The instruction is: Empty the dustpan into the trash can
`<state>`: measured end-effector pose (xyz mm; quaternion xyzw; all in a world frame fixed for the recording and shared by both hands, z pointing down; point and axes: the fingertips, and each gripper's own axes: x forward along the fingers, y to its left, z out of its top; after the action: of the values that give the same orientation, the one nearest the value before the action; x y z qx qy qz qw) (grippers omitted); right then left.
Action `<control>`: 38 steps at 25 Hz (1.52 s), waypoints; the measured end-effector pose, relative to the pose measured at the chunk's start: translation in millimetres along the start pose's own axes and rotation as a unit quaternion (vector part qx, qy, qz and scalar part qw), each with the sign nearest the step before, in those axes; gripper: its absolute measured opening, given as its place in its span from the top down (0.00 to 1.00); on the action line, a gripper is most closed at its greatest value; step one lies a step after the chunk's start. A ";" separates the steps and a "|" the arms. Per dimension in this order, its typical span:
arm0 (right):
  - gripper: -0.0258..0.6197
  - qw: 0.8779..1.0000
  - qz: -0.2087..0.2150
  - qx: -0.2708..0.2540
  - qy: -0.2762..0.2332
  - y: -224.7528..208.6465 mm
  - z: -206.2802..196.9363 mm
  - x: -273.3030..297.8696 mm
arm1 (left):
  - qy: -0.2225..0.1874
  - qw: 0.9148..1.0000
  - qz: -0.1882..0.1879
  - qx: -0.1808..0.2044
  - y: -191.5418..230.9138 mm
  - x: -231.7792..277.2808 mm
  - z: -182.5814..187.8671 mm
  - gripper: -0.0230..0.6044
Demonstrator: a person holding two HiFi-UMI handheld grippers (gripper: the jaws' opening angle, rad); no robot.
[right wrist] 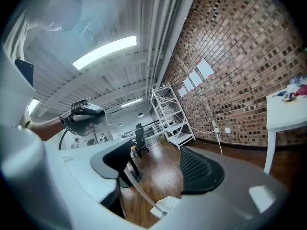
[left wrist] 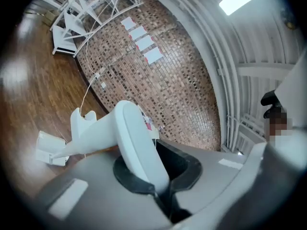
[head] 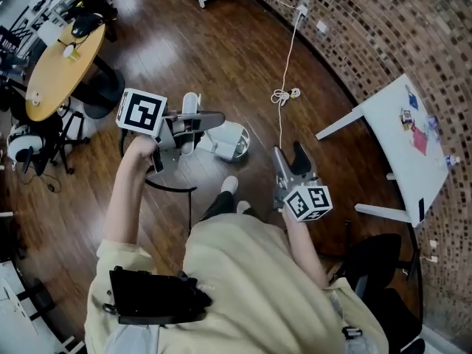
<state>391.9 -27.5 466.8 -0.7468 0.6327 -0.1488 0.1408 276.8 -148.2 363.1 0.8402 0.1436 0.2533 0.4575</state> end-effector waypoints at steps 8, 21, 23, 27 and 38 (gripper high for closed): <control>0.48 0.996 0.089 0.006 0.013 20.7 10.5 18.7 | -0.085 0.996 0.014 -0.018 -29.5 -32.4 -3.0 0.96; 0.48 0.982 0.179 -0.001 0.062 164.2 -59.5 71.8 | -0.121 0.992 0.032 -0.020 34.8 -143.0 -100.0 0.94; 0.48 0.978 0.191 -0.001 0.081 187.1 -74.2 76.5 | -0.115 0.992 0.037 -0.022 58.8 -151.4 -124.0 0.94; 0.48 0.968 0.221 -0.022 0.117 224.9 -100.9 89.1 | -0.073 0.996 0.040 -0.013 124.8 -163.2 -169.0 0.93; 0.48 0.961 0.223 -0.028 0.162 241.3 -135.7 102.3 | -0.078 0.977 0.198 -0.018 301.9 -185.8 -269.3 0.89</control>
<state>135.6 -170.0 499.4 -0.5568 0.8012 -0.2146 0.0451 -24.7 -211.7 684.5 0.8607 -0.0662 0.2755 0.4229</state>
